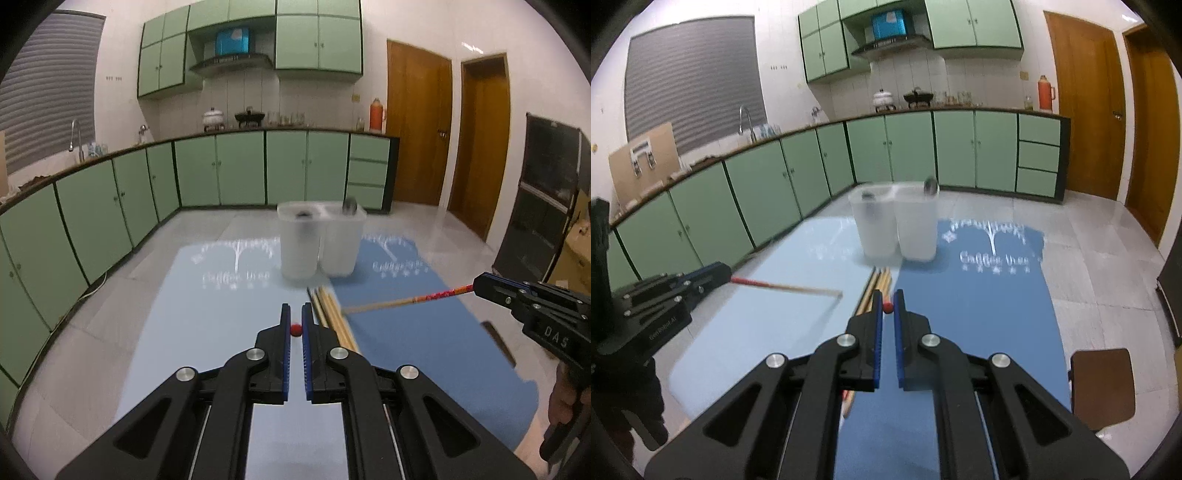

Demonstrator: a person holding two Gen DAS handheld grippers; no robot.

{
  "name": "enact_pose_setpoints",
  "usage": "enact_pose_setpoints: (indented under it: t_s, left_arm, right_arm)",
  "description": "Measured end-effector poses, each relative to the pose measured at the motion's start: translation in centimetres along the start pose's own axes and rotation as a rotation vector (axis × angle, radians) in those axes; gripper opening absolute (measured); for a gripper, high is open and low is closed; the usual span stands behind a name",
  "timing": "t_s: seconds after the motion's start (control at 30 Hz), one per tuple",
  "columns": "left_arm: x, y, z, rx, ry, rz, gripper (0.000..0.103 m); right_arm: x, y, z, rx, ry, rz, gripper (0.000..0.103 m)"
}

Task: Organize utensils
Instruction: 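Lift both chopsticks upright and carry them over the holder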

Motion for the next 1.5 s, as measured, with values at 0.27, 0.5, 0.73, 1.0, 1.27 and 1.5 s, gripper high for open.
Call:
enact_pose_setpoints:
  t_s: [0.27,0.5,0.73,1.0,1.27,1.5]
  left_arm:
    - [0.1,-3.2,-0.4,-0.029,0.044,0.026,0.006]
    - [0.2,-4.5,-0.8,-0.041,0.055,0.015,0.006]
    - [0.0,-6.2,-0.1,-0.078,0.065,0.016,0.006]
    - [0.2,-13.2,1.0,-0.21,0.06,0.004,0.006]
    - [-0.2,-19.6,-1.8,-0.291,0.051,-0.006,0.006]
    - [-0.7,-20.3,-6.8,-0.231,0.058,-0.005,0.006]
  right_arm:
    - [-0.3,-4.8,0.4,-0.008,-0.051,-0.023,0.005]
    - [-0.7,-7.2,0.2,-0.003,-0.052,-0.006,0.005]
    - [-1.2,-9.8,0.6,-0.027,-0.064,0.017,0.005]
    - [-1.9,-17.1,1.6,-0.146,-0.064,0.053,0.005]
    - [-3.9,-23.6,-1.1,-0.222,-0.035,0.048,0.005]
    - [-5.6,-24.8,-6.0,-0.203,-0.002,0.055,0.005]
Point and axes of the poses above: each gripper's, at about its wrist camera, not at the fingertips, and z roughly against the way its jaws point, x to its left, y to its underside, the point moved 9 cm from there along -z, roughly the way its jaws point, and after that the axes turned 2 degrees about -y, right-handed, at the moved point
